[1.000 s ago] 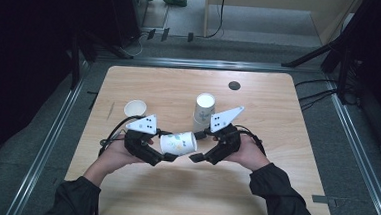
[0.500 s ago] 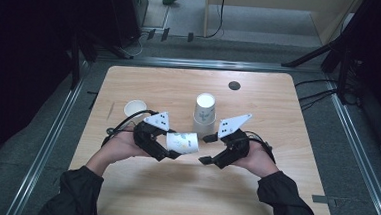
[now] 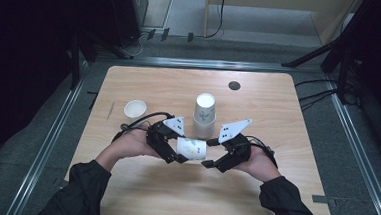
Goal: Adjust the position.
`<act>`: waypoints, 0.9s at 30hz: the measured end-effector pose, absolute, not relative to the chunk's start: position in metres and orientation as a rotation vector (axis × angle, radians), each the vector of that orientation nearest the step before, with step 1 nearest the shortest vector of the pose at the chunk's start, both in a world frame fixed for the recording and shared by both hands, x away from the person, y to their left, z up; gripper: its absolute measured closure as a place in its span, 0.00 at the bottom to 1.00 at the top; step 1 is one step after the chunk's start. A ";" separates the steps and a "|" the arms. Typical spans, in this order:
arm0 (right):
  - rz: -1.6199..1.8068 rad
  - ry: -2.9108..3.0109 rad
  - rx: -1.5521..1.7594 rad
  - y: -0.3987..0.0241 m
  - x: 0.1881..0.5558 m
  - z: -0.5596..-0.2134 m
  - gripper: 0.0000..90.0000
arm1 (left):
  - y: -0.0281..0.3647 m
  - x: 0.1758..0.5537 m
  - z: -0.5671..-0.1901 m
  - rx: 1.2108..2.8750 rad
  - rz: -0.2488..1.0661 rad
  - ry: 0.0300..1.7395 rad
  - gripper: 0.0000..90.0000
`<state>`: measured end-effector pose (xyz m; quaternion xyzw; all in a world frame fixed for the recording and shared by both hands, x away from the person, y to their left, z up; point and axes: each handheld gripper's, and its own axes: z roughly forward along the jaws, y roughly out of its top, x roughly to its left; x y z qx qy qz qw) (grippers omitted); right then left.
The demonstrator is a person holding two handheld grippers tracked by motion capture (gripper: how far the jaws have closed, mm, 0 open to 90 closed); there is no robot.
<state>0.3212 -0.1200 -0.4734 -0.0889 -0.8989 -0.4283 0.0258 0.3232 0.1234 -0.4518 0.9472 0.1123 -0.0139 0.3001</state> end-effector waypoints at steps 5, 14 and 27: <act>-1.301 -2.793 -0.274 -0.118 0.321 -0.477 0.29 | 0.113 0.323 -0.456 2.557 -0.047 0.274 0.28; -1.250 -2.820 -0.210 -0.108 0.317 -0.482 0.31 | 0.101 0.316 -0.458 2.609 -0.056 0.229 0.28; -1.213 -2.832 -0.151 -0.103 0.312 -0.480 0.39 | 0.102 0.314 -0.456 2.547 -0.049 0.220 0.11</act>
